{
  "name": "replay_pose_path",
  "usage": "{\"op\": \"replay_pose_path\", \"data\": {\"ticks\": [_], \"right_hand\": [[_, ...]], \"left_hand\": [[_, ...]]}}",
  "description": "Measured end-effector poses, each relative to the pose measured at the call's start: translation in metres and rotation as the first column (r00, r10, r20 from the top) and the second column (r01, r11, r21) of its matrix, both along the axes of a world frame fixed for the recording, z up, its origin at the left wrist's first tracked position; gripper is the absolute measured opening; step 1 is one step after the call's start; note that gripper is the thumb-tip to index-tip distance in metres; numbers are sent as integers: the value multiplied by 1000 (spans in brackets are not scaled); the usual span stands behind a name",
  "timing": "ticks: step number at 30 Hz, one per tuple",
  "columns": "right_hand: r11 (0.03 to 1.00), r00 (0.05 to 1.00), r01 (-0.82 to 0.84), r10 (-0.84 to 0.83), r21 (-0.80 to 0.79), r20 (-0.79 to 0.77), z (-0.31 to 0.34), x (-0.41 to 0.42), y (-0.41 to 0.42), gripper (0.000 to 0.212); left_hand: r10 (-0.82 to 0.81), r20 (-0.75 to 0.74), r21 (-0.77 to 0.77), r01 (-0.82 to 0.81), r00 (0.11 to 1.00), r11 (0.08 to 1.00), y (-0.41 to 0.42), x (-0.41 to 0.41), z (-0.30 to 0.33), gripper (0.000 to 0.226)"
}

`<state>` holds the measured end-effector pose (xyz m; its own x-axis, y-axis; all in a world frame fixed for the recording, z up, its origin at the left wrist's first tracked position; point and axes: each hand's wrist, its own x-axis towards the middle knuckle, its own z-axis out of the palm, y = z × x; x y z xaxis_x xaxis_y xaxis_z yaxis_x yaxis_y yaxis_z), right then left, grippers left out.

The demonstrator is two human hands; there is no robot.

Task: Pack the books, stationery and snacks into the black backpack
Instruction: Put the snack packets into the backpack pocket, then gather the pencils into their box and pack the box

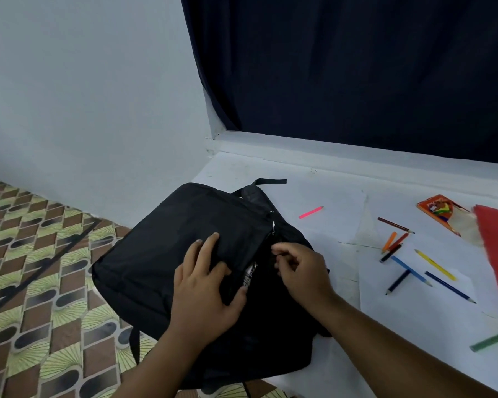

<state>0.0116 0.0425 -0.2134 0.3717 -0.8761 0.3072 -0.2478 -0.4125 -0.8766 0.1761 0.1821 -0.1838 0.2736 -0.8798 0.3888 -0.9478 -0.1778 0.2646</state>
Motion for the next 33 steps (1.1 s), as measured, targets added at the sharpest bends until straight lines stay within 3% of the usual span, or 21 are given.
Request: {"op": "replay_pose_path", "data": {"ticks": [3, 7, 12, 18, 24, 33], "right_hand": [[965, 999, 22, -31, -260, -31, 4, -8, 0, 26], [942, 996, -10, -19, -335, -83, 7, -12, 0, 23], [953, 989, 10, -55, -302, -140, 6, -47, -2, 22], [950, 965, 155, -205, -273, -163, 7, -126, -17, 21], [939, 921, 278, -321, -203, -222, 7, -216, -58, 20], [928, 789, 354, -364, -118, -496, -31, -340, -145, 35]], "left_hand": [[-41, 49, 31, 39, 998, 999, -7, 5, 0, 30], [-31, 86, 33, 28, 996, 999, -23, 6, 6, 25], [-128, -1, -71, 128, 992, 989, -44, -29, 10, 26], [-290, -85, -117, 279, 953, 953, -84, -93, 0, 25], [-358, -172, -53, 354, 918, 934, -141, -160, -12, 21], [-416, -145, 55, 427, 898, 902, -248, -269, -23, 40]]}}
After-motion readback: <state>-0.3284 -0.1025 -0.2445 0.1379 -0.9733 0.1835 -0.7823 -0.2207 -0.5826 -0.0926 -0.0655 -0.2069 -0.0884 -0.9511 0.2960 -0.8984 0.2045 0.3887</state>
